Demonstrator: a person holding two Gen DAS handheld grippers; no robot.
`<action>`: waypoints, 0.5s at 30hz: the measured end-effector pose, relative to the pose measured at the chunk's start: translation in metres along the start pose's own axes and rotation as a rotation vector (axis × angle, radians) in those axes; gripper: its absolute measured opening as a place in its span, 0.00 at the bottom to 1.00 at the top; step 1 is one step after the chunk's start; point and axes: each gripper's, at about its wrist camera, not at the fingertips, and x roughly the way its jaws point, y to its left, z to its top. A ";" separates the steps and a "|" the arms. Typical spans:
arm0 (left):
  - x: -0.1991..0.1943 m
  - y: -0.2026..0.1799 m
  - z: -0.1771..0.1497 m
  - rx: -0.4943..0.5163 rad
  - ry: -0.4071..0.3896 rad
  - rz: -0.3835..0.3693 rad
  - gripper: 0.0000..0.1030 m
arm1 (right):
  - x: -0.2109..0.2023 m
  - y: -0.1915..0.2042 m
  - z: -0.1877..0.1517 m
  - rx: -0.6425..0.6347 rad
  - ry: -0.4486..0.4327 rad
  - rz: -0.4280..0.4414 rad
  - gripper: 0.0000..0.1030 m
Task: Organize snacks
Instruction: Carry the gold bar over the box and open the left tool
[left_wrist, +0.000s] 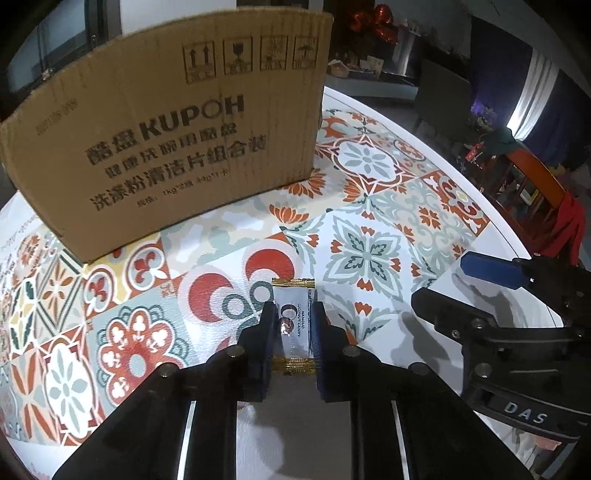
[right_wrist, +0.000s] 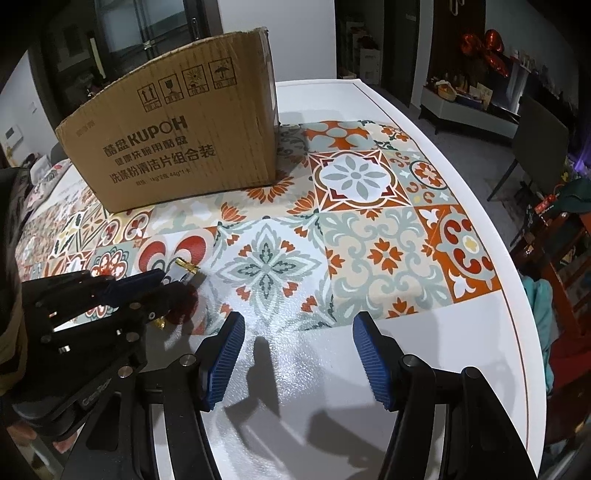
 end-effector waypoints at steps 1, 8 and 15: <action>-0.003 0.000 0.000 -0.005 -0.004 0.002 0.19 | -0.001 0.000 0.000 0.000 -0.001 0.000 0.60; -0.025 0.003 0.003 -0.044 -0.035 -0.006 0.19 | -0.011 0.005 0.004 -0.014 -0.024 0.006 0.60; -0.052 0.008 0.009 -0.073 -0.083 0.016 0.19 | -0.033 0.014 0.018 -0.048 -0.074 0.022 0.60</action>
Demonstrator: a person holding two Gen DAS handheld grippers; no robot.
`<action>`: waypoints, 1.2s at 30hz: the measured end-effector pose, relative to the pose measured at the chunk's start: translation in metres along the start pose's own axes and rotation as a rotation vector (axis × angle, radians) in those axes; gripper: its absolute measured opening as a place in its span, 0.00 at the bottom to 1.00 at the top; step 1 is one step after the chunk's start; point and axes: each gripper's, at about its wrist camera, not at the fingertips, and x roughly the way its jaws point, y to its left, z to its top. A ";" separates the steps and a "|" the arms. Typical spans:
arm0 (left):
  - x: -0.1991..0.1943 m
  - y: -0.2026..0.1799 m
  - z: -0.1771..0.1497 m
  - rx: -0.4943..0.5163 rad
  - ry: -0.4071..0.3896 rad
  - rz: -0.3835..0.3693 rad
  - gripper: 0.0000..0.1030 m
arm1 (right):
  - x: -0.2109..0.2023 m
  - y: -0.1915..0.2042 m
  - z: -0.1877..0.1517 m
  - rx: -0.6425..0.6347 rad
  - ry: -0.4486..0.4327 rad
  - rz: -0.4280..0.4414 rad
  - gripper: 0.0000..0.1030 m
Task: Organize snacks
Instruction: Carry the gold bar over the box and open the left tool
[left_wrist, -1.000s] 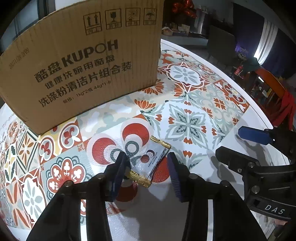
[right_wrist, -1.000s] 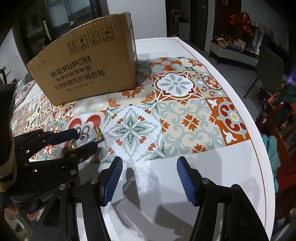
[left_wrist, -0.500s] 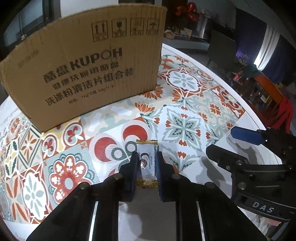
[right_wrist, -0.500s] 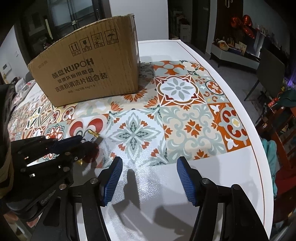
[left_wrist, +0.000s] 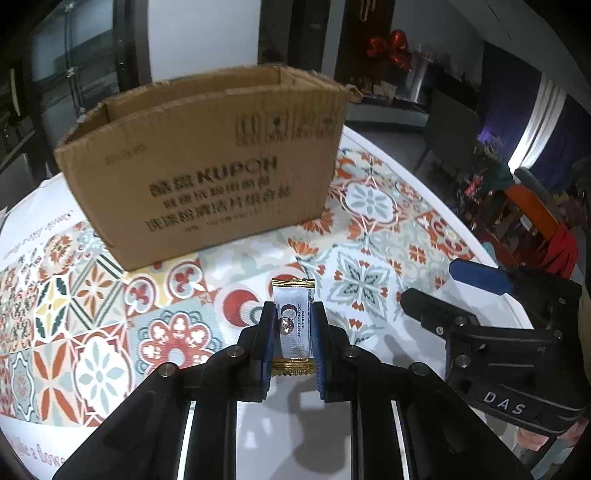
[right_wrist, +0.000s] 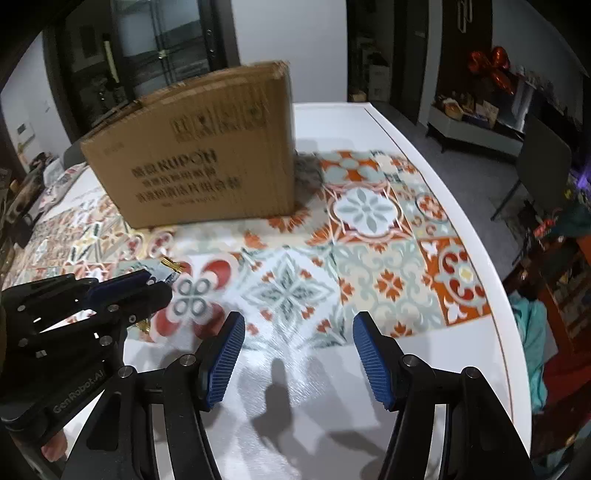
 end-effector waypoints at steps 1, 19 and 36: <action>-0.005 0.001 0.002 -0.003 -0.011 0.000 0.19 | -0.004 0.001 0.003 -0.004 -0.011 0.001 0.60; -0.065 0.022 0.063 -0.004 -0.141 0.089 0.19 | -0.033 0.026 0.087 -0.065 -0.079 0.071 0.60; -0.065 0.049 0.132 -0.014 -0.157 0.121 0.19 | -0.037 0.040 0.165 -0.140 -0.065 0.038 0.60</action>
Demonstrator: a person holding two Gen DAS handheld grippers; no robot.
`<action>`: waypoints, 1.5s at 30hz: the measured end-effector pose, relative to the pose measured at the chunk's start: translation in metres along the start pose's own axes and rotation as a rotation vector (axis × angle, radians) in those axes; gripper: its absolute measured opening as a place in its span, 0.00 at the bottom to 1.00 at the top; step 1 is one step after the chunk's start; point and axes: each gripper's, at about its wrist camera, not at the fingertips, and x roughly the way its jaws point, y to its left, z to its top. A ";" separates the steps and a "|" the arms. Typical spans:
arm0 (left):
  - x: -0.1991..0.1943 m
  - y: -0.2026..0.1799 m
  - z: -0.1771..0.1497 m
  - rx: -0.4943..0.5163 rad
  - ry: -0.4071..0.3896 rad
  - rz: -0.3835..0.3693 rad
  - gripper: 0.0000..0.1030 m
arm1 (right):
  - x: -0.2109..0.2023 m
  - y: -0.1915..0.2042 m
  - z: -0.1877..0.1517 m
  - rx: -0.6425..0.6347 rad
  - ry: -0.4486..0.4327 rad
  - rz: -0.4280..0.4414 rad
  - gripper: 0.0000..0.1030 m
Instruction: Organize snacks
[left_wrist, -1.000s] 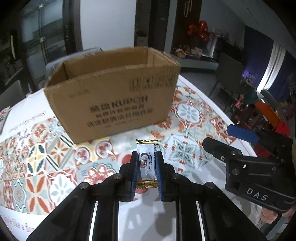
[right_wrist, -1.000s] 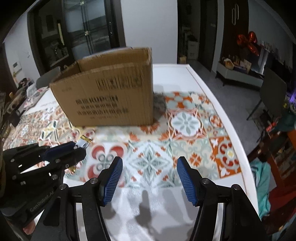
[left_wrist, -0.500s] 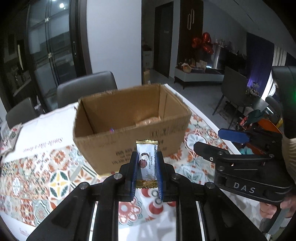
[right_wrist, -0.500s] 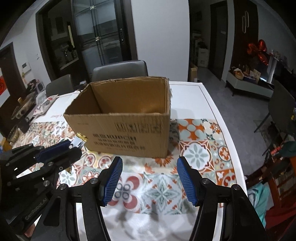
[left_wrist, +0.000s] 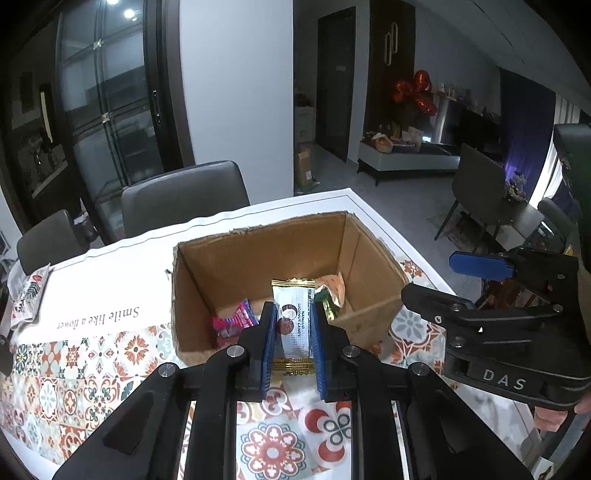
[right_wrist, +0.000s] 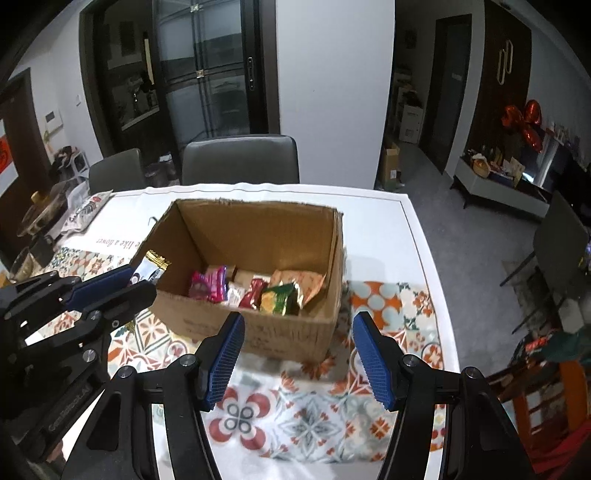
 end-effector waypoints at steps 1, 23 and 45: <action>0.003 0.002 0.003 -0.003 0.003 0.003 0.18 | 0.000 0.000 0.003 -0.001 0.002 -0.002 0.60; 0.033 0.015 0.020 -0.032 0.058 0.098 0.45 | 0.029 -0.007 0.022 0.012 0.064 -0.008 0.60; -0.078 0.005 -0.086 -0.095 -0.126 0.226 0.85 | -0.057 0.018 -0.085 -0.009 -0.176 -0.050 0.80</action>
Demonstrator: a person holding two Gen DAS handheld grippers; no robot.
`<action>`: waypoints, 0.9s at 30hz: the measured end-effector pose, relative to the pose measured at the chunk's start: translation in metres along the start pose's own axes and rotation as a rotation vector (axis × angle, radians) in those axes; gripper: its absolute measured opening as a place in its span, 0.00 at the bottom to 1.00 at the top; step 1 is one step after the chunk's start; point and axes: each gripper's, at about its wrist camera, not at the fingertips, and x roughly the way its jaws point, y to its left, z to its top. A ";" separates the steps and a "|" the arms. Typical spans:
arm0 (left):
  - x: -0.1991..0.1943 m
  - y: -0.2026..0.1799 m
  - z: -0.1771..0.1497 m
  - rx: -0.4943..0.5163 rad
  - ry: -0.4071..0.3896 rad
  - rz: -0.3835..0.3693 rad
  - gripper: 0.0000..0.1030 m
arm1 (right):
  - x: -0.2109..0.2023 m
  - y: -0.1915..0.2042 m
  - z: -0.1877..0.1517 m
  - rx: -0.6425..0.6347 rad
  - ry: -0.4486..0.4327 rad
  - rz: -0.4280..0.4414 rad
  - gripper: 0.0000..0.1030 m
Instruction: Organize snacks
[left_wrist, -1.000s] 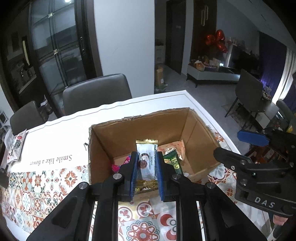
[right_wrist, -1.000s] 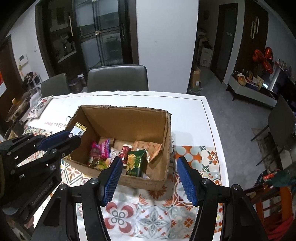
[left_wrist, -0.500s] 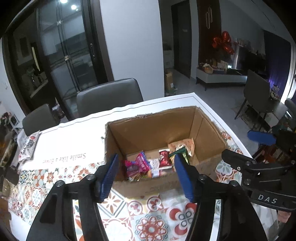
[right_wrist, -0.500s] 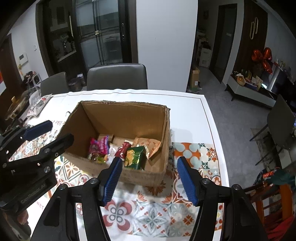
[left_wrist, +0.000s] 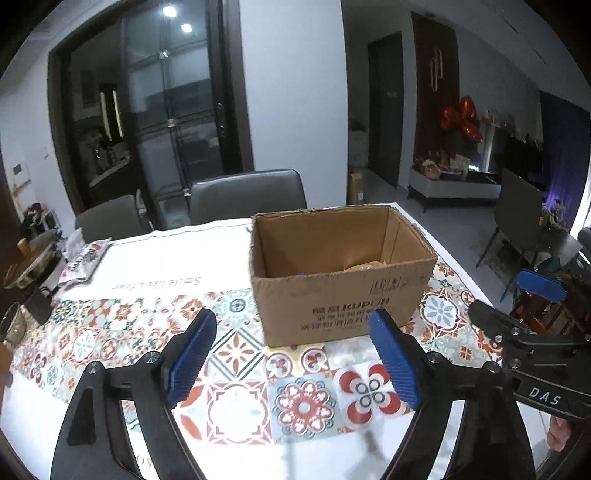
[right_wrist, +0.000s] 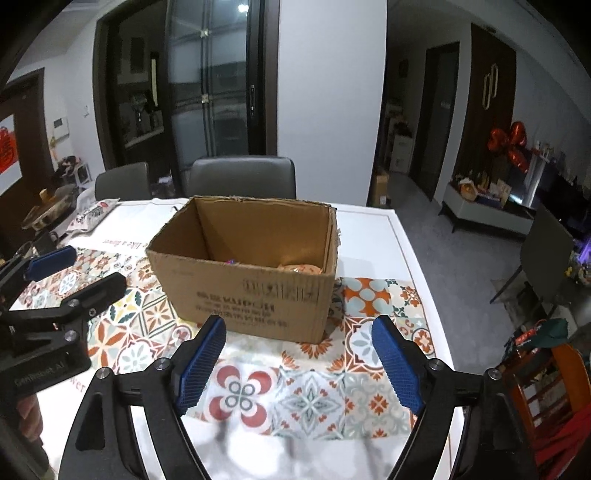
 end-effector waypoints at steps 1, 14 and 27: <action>-0.005 0.000 -0.003 -0.002 -0.012 0.010 0.87 | -0.004 0.001 -0.004 0.002 -0.015 -0.004 0.80; -0.067 -0.007 -0.054 -0.005 -0.133 0.074 1.00 | -0.058 0.000 -0.052 0.038 -0.143 0.010 0.85; -0.090 -0.009 -0.067 -0.025 -0.174 0.076 1.00 | -0.077 -0.001 -0.072 0.065 -0.169 0.021 0.86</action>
